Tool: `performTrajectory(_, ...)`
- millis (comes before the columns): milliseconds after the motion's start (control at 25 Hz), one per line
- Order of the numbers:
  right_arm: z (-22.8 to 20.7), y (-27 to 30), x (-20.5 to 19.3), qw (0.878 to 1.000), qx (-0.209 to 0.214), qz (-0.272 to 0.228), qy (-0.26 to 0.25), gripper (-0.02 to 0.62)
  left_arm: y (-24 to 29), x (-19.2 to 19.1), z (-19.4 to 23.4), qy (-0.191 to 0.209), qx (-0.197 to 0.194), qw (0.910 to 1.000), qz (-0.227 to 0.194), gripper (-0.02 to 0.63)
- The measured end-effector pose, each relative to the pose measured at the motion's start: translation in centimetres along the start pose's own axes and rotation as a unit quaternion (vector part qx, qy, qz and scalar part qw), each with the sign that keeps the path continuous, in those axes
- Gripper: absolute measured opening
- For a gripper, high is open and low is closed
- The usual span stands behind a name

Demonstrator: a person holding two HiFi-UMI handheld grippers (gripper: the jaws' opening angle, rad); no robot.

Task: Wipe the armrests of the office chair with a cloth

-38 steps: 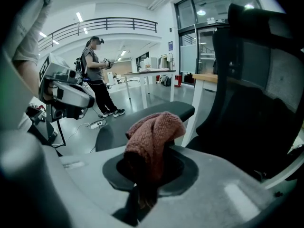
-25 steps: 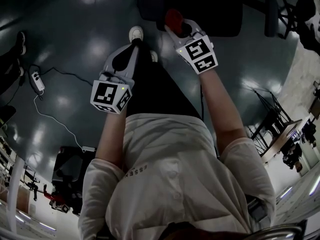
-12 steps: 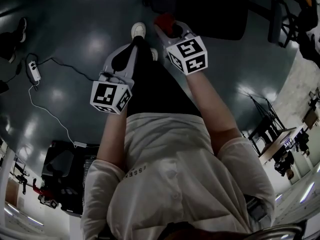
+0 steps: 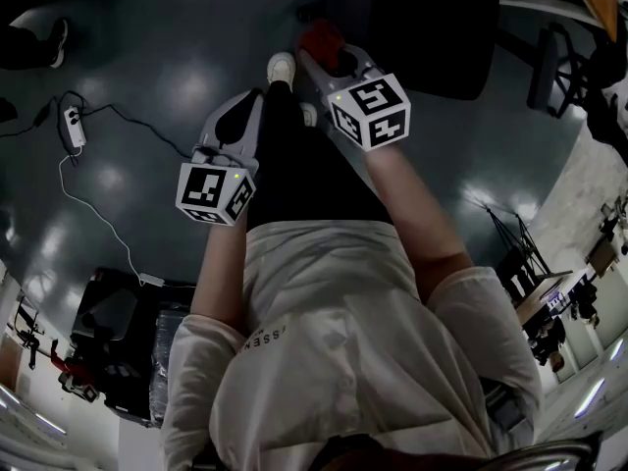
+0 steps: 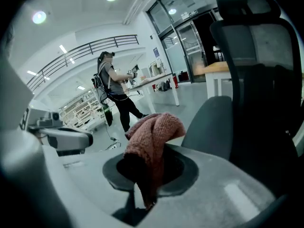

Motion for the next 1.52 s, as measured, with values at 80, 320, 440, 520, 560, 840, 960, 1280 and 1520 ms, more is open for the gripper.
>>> performTrajectory(80,-0.5,-0.4,3.0,1.0,-0.009,-0.026,-0.007,0.052,0.8,1.3,0.5,0.005,-0.003,1.0,-0.006,0.015)
performTrajectory(320,-7.2,-1.8,11.5,0.993,-0.084,-0.076,-0.025,0.052,6.5,6.3,1.4,0.023,-0.039,0.9987,-0.021,0.015)
performTrajectory(440,-11.7,-1.9,14.6,0.987,-0.134,-0.082,-0.032,0.052,10.0,8.6,2.4,0.029,-0.064,0.9974,-0.018,0.015)
performTrajectory(520,-14.8,-1.9,16.1,0.981,-0.171,-0.08,-0.038,0.052,12.2,10.0,3.1,0.035,-0.082,0.996,-0.012,0.015)
performTrajectory(560,-16.4,-1.7,16.6,0.978,-0.189,-0.077,-0.042,0.052,13.3,10.6,3.5,0.037,-0.09,0.9952,-0.009,0.015)
performTrajectory(840,-23.1,3.0,16.1,0.969,-0.244,-0.026,-0.036,0.052,18.0,11.5,7.1,0.026,-0.13,0.9906,0.033,0.015)
performTrajectory(960,-24.1,5.6,15.1,0.97,-0.242,-0.003,-0.026,0.052,19.3,11.0,8.6,0.022,-0.138,0.9888,0.052,0.015)
performTrajectory(1280,-23.6,9.7,11.7,0.975,-0.2,0.097,0.003,0.052,20.8,10.0,11.4,0.008,-0.15,0.9854,0.08,0.015)
performTrajectory(1520,-22.3,10.1,11.5,0.974,-0.187,0.13,-0.007,0.052,20.5,10.4,11.3,0.001,-0.158,0.9846,0.073,0.015)
Point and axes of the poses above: the fingertips, and each gripper's own axes: y forward along the fingers, z to its left, x out of its top, the point moved 1 cm from there along -y, backward along the fingers, and after that the axes turned 10 degrees about -z, right-handed, at the moved point
